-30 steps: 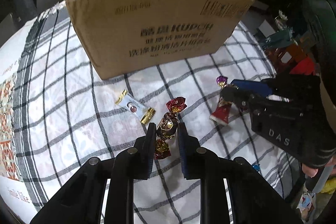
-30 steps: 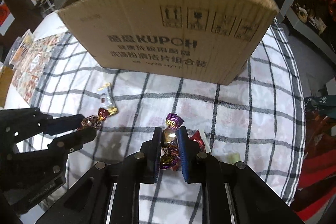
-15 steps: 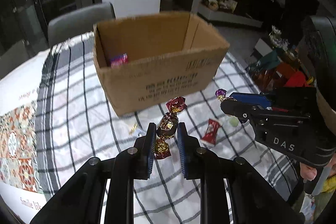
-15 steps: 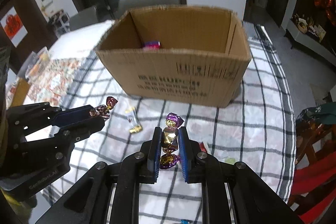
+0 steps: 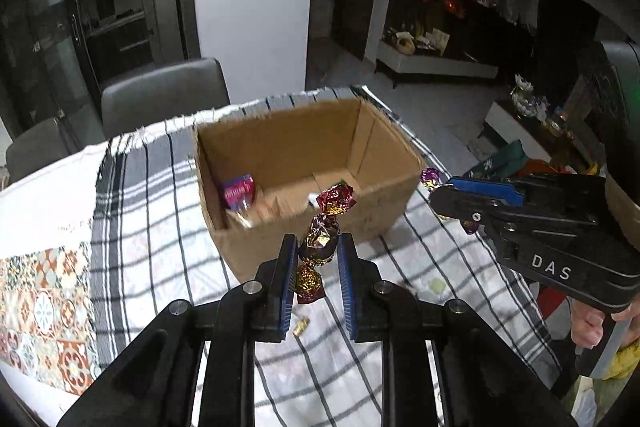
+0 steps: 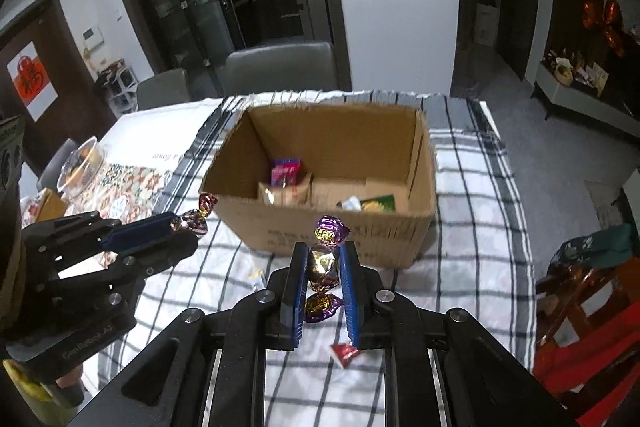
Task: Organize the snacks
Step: 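Carry both candies over the box and open both tools to drop them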
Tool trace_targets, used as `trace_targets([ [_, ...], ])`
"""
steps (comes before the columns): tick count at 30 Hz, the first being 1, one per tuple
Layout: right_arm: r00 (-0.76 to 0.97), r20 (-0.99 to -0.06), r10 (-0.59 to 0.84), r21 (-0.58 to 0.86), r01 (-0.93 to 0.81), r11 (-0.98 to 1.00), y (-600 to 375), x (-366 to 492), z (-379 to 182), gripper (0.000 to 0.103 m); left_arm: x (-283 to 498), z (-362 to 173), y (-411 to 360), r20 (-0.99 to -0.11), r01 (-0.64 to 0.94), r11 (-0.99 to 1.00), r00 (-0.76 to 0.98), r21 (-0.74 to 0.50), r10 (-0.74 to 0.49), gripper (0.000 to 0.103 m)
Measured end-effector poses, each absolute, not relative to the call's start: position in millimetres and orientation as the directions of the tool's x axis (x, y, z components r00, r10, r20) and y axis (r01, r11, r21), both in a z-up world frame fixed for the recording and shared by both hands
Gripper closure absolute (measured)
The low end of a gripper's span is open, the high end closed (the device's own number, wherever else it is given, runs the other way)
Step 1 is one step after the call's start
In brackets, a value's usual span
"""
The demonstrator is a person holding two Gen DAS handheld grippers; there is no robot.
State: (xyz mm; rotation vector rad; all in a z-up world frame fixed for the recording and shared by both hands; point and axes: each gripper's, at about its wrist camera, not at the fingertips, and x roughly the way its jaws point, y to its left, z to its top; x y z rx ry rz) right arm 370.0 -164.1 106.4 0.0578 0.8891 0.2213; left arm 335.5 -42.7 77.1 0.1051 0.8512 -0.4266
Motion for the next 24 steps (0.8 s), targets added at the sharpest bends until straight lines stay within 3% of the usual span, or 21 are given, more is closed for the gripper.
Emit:
trace_targets([
  [21, 0.660, -0.722, 0.210, 0.144, -0.153, 0.978, -176, 446, 112, 0.085, 420, 79, -58, -0.735, 0.370, 0.925, 0.604, -0.084, -0.308, 0.081],
  [22, 0.660, -0.725, 0.196, 0.135, -0.143, 0.980, -177, 451, 109, 0.084, 422, 78, -59, -0.735, 0.366, 0.928, 0.609, -0.073, -0.299, 0.079],
  [24, 0.665, -0.728, 0.164, 0.117, -0.115, 0.986, -180, 452, 105, 0.069, 425, 76, -58, -0.732, 0.344, 0.938, 0.625, -0.053, -0.271, 0.054],
])
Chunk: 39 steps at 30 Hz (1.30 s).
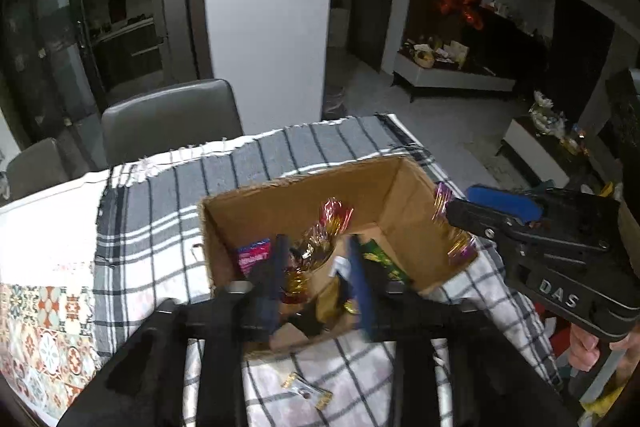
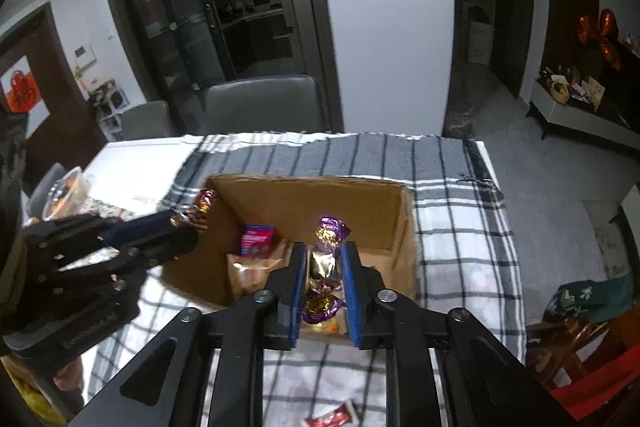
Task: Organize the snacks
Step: 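Carry both candies over the box and open both tools to drop them, then move the left tool to the red candy bag while the right approaches the green sweet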
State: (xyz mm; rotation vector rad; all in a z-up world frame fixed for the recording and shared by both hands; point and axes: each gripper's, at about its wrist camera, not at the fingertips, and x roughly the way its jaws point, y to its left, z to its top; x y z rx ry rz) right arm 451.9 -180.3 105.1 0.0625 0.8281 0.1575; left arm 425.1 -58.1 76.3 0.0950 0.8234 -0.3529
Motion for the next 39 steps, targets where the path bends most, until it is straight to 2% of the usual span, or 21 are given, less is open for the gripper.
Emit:
trace_targets([
  [1, 0.672, -0.725, 0.151, 0.110, -0.103, 0.989, -183, 450, 103, 0.063, 424, 76, -57, -0.727, 0.334, 0.941, 0.633, -0.052, -0.265, 0.050],
  [2, 0.670, -0.727, 0.151, 0.107, -0.106, 0.989, -183, 449, 101, 0.063, 422, 76, -56, -0.726, 0.333, 0.942, 0.635, -0.051, -0.264, 0.048],
  [19, 0.646, -0.744, 0.170, 0.080, -0.166, 0.983, -192, 378, 101, 0.063, 349, 80, -77, -0.709, 0.409, 0.912, 0.636, -0.025, -0.305, 0.048],
  [39, 0.592, -0.792, 0.152, 0.063, -0.168, 0.984, -220, 324, 48, 0.063, 297, 28, -117, -0.763, 0.536, 0.844, 0.531, -0.035, -0.369, 0.048],
])
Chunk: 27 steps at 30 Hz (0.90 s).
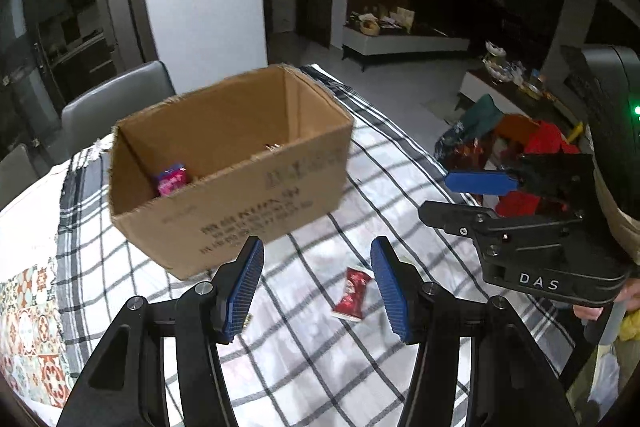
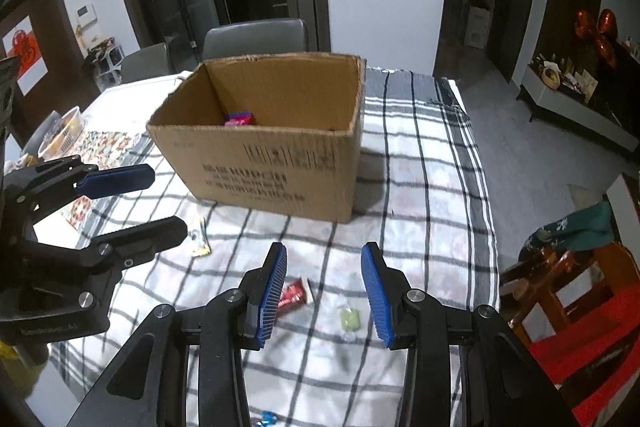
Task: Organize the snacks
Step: 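Move the left tool to the red candy bag while the right approaches the green sweet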
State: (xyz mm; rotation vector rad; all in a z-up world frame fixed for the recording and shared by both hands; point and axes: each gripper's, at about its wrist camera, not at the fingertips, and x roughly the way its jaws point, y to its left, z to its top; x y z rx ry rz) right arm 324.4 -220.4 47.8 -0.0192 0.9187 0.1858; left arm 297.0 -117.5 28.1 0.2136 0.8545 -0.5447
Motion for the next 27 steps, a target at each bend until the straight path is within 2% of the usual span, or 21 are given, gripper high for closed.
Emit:
trace_targets([
  [13, 0.572, -0.807, 0.146, 0.050, -0.180, 0.982, -235, 301, 2, 0.063, 275, -14, -143, -0.763, 0.613, 0.787, 0.537, 0.060, -0.360, 0.048],
  [27, 0.493, -0.857, 0.151, 0.066, -0.186, 0.980, -237, 303, -47, 0.063, 282, -69, -154, -0.829, 0.652, 0.757, 0.447, 0.045, -0.336, 0.048],
])
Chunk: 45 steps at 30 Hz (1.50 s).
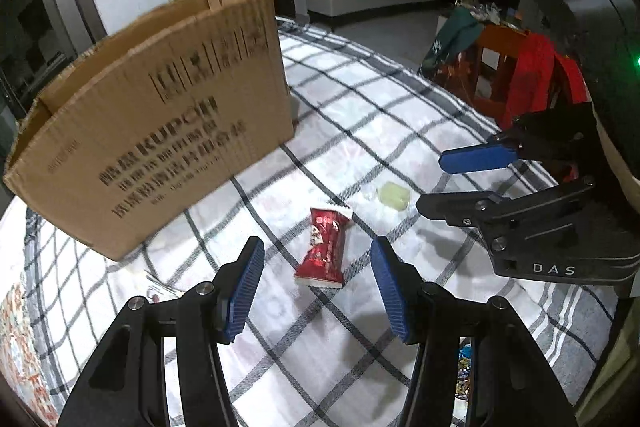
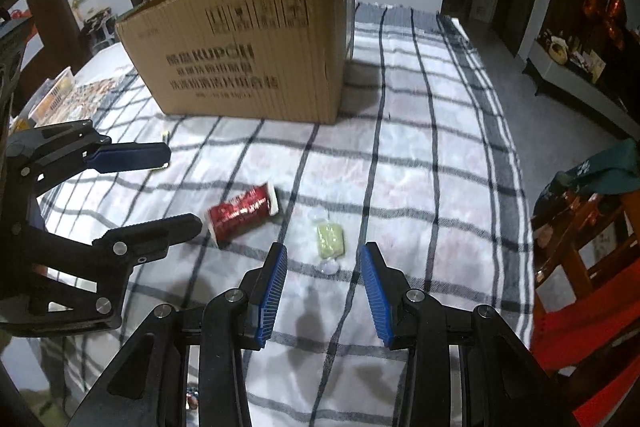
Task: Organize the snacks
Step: 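Move the left tool to the red candy bag while the right approaches the green sweet, then grasp the red candy bag with the left tool while the right grasps the green sweet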
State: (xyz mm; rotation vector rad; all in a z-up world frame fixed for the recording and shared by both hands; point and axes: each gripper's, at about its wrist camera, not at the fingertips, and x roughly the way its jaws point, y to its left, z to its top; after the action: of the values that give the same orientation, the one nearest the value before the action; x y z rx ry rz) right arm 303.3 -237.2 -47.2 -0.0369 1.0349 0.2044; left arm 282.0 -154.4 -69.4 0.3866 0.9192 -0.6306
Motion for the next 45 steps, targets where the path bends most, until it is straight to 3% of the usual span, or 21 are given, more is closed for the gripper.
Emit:
trace_targets([
  [15, 0.473, -0.862, 0.183, 0.105, -0.187, 0.977, -239, 323, -70, 0.064, 302, -101, -160, -0.854, 0.652, 0.758, 0.372, -0.039, -0.363, 0.048],
  [23, 0.458, -0.868, 0.191, 0.110, -0.199, 0.974, -235, 329, -79, 0.073, 313, -110, -159, -0.859, 0.632, 0.771, 0.347, -0.082, -0.376, 0.053],
  [31, 0.450, -0.873, 0.188, 0.112, -0.191, 0.975, -234, 333, -83, 0.081, 318, -116, -164, -0.867, 0.621, 0.779, 0.335, -0.092, -0.370, 0.063],
  [36, 0.457, -0.870, 0.183, 0.115, -0.172, 0.978, -235, 334, -83, 0.084, 318, -117, -162, -0.867, 0.608, 0.787, 0.332, -0.104, -0.371, 0.080],
  [45, 0.490, -0.852, 0.185, 0.121, -0.160, 0.980, -233, 324, -68, 0.084, 310, -105, -157, -0.854, 0.597, 0.794, 0.349, -0.116, -0.387, 0.081],
])
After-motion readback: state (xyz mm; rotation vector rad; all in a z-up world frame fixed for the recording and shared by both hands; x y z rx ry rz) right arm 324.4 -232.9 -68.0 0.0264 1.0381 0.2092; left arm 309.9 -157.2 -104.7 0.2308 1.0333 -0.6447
